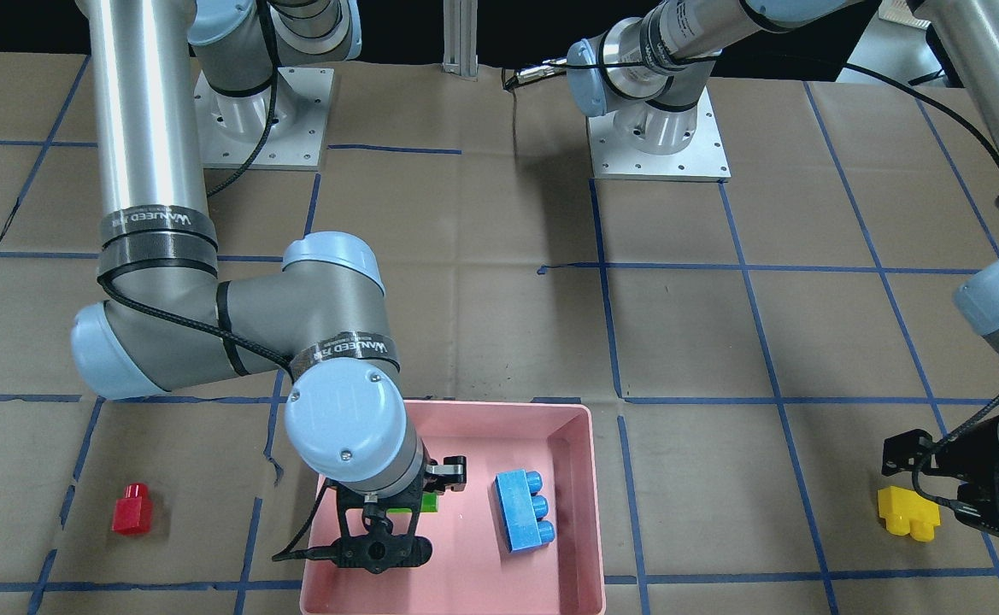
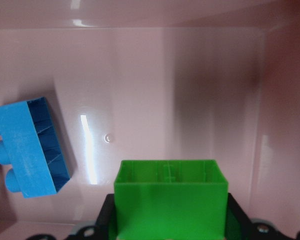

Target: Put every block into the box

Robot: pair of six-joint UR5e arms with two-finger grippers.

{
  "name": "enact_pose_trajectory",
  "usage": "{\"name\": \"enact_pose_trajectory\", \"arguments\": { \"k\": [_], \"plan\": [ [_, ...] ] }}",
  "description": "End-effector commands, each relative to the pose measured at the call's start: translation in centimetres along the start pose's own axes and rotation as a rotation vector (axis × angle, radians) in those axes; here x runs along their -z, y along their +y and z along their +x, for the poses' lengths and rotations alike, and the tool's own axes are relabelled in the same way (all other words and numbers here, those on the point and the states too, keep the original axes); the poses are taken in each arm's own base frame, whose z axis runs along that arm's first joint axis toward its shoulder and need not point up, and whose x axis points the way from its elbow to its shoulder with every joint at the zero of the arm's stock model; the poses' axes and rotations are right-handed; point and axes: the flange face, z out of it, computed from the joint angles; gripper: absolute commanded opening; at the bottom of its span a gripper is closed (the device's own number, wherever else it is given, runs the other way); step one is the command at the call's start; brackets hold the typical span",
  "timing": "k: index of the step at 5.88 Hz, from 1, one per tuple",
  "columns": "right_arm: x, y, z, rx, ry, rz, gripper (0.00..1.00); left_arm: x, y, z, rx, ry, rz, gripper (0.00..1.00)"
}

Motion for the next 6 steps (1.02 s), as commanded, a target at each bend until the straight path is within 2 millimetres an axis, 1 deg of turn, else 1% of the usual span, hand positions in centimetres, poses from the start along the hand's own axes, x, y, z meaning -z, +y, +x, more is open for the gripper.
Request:
{"name": "enact_pose_trajectory", "arguments": {
  "k": [1,2,3,4,5,6],
  "plan": [
    [0.0,0.5,-1.8,-0.003,-0.013,0.016,0.99,-2.8,-0.1,-1.2,-0.114,-0.016,0.004,0.96],
    [3.2,1.1,-1.6,-0.001,-0.010,0.053,1.00,-4.1,-0.3,-2.4,-0.109,-0.051,0.026,0.96],
    [6.5,2.1,-1.0,-0.009,-0.012,0.074,1.00,-5.5,-0.6,-2.6,-0.112,-0.049,0.026,0.97],
    [8.1,2.6,-0.2,-0.018,-0.011,0.069,1.00,-5.9,-0.5,-2.5,-0.108,-0.042,0.022,0.98],
    [7.8,2.6,-0.2,-0.019,-0.010,0.065,1.00,-7.2,-0.6,-2.5,-0.106,-0.030,0.009,0.98],
    [8.1,2.5,-0.1,-0.020,-0.010,0.070,1.00,-8.1,-0.6,-2.6,-0.106,-0.022,0.000,0.97]
  ]
}}
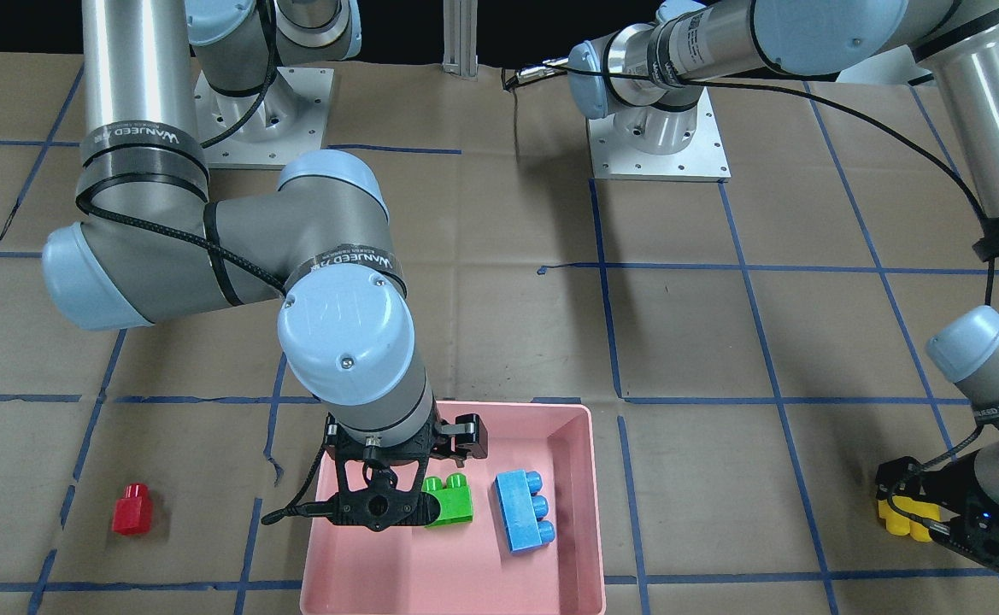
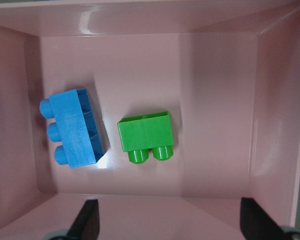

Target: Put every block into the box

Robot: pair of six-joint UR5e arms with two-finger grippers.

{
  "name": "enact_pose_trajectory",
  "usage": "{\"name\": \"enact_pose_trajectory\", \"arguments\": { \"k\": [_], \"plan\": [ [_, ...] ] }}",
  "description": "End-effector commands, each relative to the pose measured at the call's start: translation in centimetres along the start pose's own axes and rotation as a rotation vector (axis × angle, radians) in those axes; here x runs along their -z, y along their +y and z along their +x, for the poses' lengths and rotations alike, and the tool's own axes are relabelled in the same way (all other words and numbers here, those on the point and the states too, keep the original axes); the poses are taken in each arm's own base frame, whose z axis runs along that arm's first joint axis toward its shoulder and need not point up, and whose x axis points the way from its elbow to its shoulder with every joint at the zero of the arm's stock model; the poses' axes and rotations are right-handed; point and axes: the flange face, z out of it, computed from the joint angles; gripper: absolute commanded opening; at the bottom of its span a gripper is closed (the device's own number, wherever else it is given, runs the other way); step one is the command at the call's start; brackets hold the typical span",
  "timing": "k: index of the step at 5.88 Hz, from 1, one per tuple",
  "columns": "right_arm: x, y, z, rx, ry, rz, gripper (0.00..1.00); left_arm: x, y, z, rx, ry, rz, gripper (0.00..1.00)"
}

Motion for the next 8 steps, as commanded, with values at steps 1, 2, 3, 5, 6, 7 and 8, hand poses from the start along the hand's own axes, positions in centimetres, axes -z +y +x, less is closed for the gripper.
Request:
{"name": "enact_pose_trajectory", "arguments": {
  "k": [1,2,3,5,6,7,8],
  "plan": [
    [1.0,-1.1,2.9,-0.030,0.017,0.008,1.00,-1.1,0.5,-0.5,0.013,0.011,-0.010,0.85],
    [3.5,-1.9,7.9,-0.088,0.026,0.022,1.00,-1.1,0.5,-0.5,0.013,0.011,-0.010,0.54],
    [5.8,-2.8,12.8,-0.091,0.027,0.047,1.00,-0.7,0.5,-0.5,0.035,0.007,-0.008,0.23],
    [7.7,-3.7,24.4,-0.042,0.036,0.016,1.00,1.6,0.3,-0.8,0.068,-0.017,0.008,0.16],
    [7.2,-3.9,29.3,0.020,0.062,0.005,0.99,3.6,-0.3,0.4,0.118,-0.002,0.006,0.11],
    [6.1,-3.8,32.2,0.061,0.057,-0.012,0.99,7.2,-3.2,4.6,0.209,0.011,0.007,0.11],
    [4.0,-4.0,32.6,0.092,0.053,-0.024,0.99,10.4,-7.4,10.1,0.288,-0.012,0.031,0.10]
  ]
}}
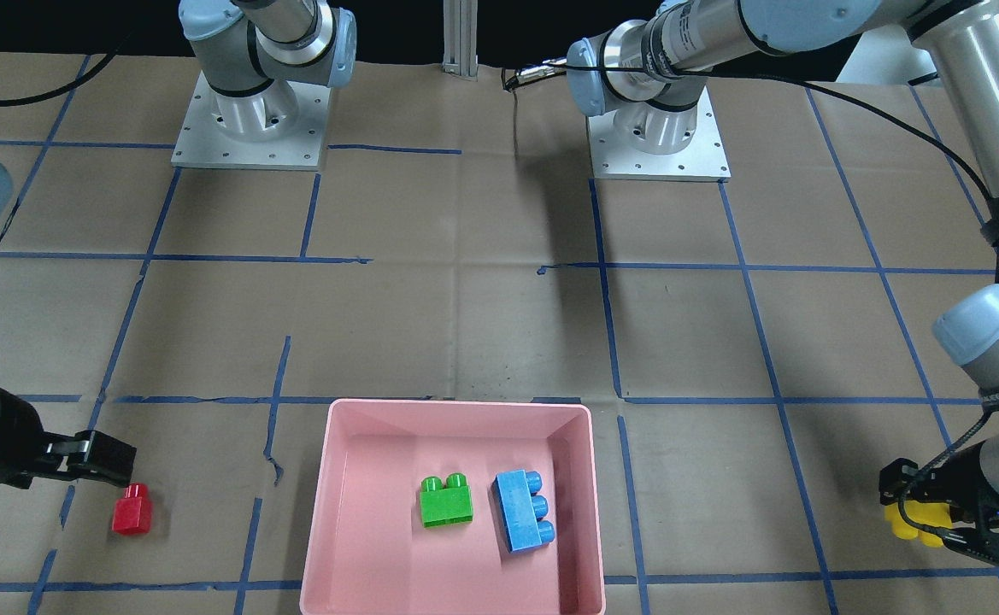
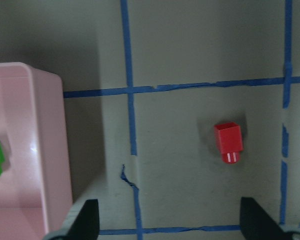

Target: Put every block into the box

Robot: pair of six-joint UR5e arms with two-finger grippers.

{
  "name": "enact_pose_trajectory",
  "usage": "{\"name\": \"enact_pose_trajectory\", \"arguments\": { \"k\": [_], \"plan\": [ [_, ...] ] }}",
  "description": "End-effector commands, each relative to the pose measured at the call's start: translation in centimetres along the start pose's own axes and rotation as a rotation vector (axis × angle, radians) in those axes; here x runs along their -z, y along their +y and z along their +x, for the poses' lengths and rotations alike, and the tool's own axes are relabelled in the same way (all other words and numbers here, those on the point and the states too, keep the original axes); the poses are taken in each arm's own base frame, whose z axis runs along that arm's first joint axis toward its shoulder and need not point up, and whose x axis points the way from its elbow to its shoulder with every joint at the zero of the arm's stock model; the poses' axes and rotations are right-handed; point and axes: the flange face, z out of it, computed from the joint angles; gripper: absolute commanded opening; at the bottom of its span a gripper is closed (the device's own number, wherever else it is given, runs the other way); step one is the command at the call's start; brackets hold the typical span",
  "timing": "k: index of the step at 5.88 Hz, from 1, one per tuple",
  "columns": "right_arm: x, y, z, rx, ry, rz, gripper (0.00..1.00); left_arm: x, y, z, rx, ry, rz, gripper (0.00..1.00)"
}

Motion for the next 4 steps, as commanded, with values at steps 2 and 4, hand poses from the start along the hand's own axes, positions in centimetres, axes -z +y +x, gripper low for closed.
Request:
{"name": "enact_pose_trajectory", "arguments": {
  "k": [2,4],
  "plan": [
    [-8.7,-1.2,1.7,0.193,-0.002,-0.014,0.99,8.2,-8.8,19.2,0.326,0.022,0.091,0.08],
    [-12.4,-1.2,2.3,0.225,0.043,0.010,0.99,10.5,-12.1,31.0,0.534,0.209,0.125,0.08]
  ]
}}
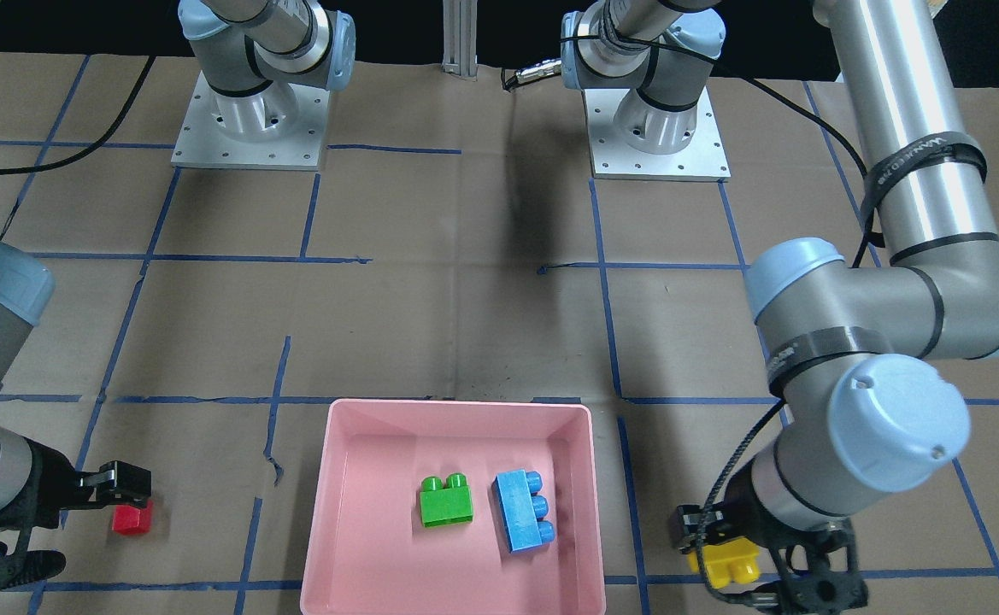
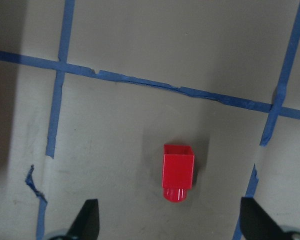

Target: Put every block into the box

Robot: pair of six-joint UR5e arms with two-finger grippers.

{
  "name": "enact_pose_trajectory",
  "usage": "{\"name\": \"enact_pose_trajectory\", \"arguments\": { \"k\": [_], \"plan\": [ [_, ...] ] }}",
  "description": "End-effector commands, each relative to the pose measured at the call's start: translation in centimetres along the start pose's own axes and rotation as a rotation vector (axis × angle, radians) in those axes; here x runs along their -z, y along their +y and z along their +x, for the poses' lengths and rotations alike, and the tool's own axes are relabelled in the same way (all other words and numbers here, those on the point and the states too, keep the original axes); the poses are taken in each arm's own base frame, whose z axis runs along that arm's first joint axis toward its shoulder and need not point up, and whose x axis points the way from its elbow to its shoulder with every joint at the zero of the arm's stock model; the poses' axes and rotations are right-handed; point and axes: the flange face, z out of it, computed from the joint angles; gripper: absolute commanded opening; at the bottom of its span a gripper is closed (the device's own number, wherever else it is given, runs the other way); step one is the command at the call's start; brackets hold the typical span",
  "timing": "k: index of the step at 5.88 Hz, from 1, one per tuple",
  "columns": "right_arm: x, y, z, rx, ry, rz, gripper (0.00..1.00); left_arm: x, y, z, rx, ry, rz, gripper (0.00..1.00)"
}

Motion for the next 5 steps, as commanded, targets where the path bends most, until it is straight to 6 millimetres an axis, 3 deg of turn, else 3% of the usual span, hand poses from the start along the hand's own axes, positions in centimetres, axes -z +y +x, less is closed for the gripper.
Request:
{"name": "enact_pose_trajectory", "arguments": {
  "k": [1,2,3,4,5],
  "plan": [
    [-3.3,0.2,0.6,0.034,0.041,0.027,0.99,-0.6,3.8,11.1,0.166,0.108,-0.039,0.08],
    [-4.8,0.8,1.0,0.023,0.033,0.014,0.99,-3.2,6.2,15.9,0.156,0.103,-0.056,0.08],
    [-6.6,1.8,1.1,0.013,0.016,-0.019,0.99,-7.5,6.8,16.3,0.151,0.093,-0.082,0.26],
    [-7.5,2.2,0.9,0.005,0.012,-0.035,0.99,-10.0,7.4,16.2,0.126,0.093,-0.076,0.98],
    [-7.9,2.5,0.8,-0.001,0.008,-0.043,0.90,-9.2,7.5,16.2,0.129,0.100,-0.056,0.99]
  ]
}}
